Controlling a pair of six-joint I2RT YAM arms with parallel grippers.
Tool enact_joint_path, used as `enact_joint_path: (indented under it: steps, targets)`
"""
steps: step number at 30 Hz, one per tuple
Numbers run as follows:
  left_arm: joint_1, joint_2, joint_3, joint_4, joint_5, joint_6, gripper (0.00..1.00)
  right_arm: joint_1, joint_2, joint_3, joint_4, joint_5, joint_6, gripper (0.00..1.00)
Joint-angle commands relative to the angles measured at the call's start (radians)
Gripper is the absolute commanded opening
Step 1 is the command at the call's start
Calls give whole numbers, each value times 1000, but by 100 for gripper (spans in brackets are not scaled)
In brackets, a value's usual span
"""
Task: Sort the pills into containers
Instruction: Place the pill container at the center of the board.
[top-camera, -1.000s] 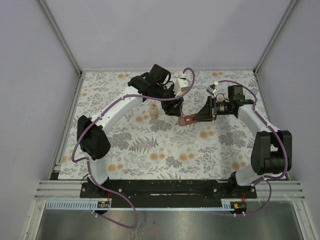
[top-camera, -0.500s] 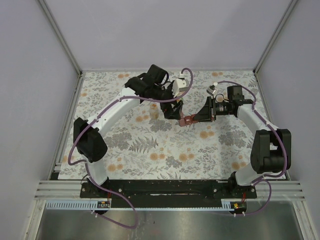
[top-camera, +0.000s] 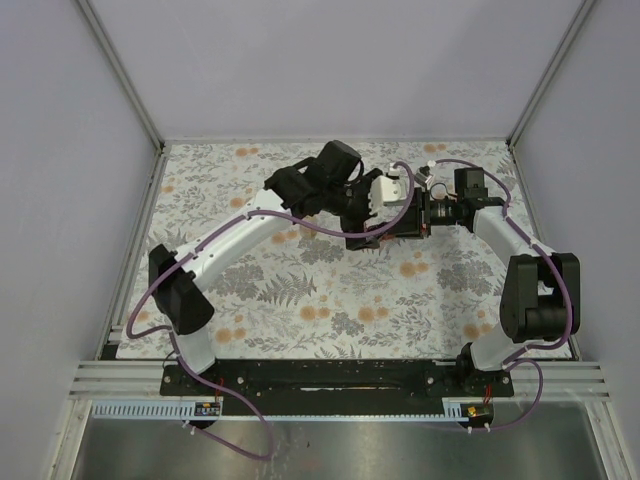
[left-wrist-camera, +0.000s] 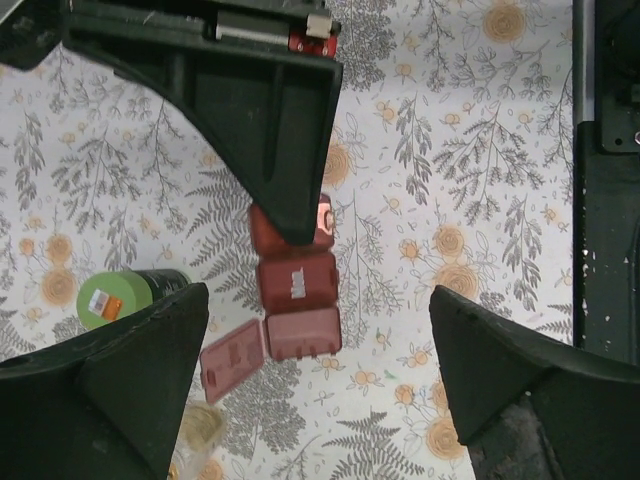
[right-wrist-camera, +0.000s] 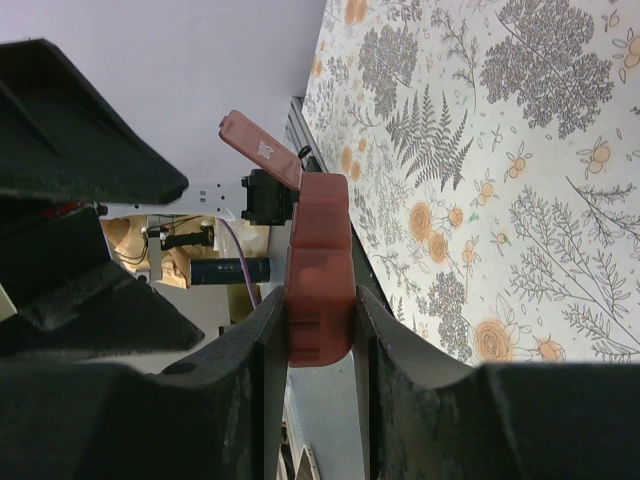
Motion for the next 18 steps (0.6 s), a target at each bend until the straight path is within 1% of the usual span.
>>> enact_joint_path:
  steps: [1, 5, 9, 16, 18]
  targets:
    - [-37, 55, 93, 8, -72, 59, 94, -1, -22, -15, 125, -24, 99, 0]
    - [-71, 92, 107, 8, -128, 87, 91, 1, -27, -27, 151, -27, 117, 0]
    - [-77, 116, 112, 19, -184, 96, 89, 1, -36, -46, 195, -38, 150, 0]
    - [-79, 144, 109, 17, -210, 110, 88, 1, -39, -58, 232, -47, 179, 0]
    - [-79, 150, 110, 20, -218, 114, 87, 1, -39, -60, 235, -47, 180, 0]
